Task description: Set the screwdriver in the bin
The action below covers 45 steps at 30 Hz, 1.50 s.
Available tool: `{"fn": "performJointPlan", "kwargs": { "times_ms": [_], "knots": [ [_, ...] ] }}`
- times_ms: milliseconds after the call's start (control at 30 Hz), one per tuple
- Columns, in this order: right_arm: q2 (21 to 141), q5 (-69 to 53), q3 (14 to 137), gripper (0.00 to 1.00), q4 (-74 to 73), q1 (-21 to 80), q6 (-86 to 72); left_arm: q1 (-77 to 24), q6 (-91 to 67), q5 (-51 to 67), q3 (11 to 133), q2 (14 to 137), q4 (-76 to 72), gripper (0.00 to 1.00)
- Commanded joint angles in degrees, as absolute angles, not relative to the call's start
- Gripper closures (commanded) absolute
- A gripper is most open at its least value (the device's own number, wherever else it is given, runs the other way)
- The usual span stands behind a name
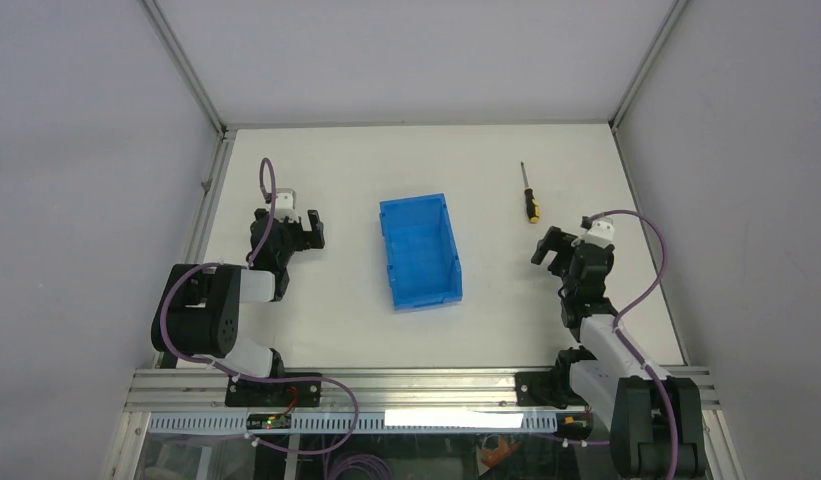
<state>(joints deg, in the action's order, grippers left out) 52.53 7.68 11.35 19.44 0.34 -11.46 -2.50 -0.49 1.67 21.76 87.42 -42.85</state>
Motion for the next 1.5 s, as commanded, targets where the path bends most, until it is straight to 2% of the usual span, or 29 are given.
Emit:
{"fn": "performJointPlan", "kwargs": {
  "times_ms": [0,133,267,367,800,967,1033,1067,1200,1233,1467],
  "knots": [
    [52.9,9.5,15.2,0.01,19.4,0.2,-11.5,-2.1,-0.6,2.6,22.1,86.3,-45.6,0.01],
    [55.8,10.6,24.3,0.01,7.9,0.2,-12.2,-2.0,-0.6,2.6,22.1,86.3,-45.6,0.01],
    [65.3,4.8,41.8,0.01,-11.0,0.2,-12.9,-2.1,-0.7,2.6,22.1,86.3,-45.6,0.01],
    [73.5,2.8,52.2,0.01,-19.2,0.2,-13.3,-2.1,-0.7,2.6,22.1,86.2,-45.6,0.01],
    [107.7,8.0,78.0,0.03,-27.0,2.2,-5.4,-2.1,-0.6,2.6,22.1,86.2,-45.6,0.01],
    [118.1,7.7,84.4,0.15,-30.3,2.5,-5.1,-2.1,-0.6,2.7,22.2,86.3,-45.6,0.01],
    [119.7,7.8,84.6,0.24,-30.1,2.5,-5.2,-2.1,-0.7,2.6,22.1,86.3,-45.6,0.01],
    [120.1,7.5,84.7,0.33,-30.2,2.6,-5.1,-2.1,-0.6,2.6,22.1,86.3,-45.6,0.01],
    [119.8,7.1,85.4,0.89,-32.1,2.6,-5.4,-2.1,-0.6,2.6,22.1,86.3,-45.6,0.01],
    [119.0,6.5,85.7,0.98,-32.7,2.6,-5.4,-2.1,-0.6,2.6,22.1,86.3,-45.6,0.01],
    [105.6,5.1,86.2,1.0,-40.6,4.2,-8.6,-2.1,-0.6,2.6,22.1,86.3,-45.6,0.01]
  ]
}}
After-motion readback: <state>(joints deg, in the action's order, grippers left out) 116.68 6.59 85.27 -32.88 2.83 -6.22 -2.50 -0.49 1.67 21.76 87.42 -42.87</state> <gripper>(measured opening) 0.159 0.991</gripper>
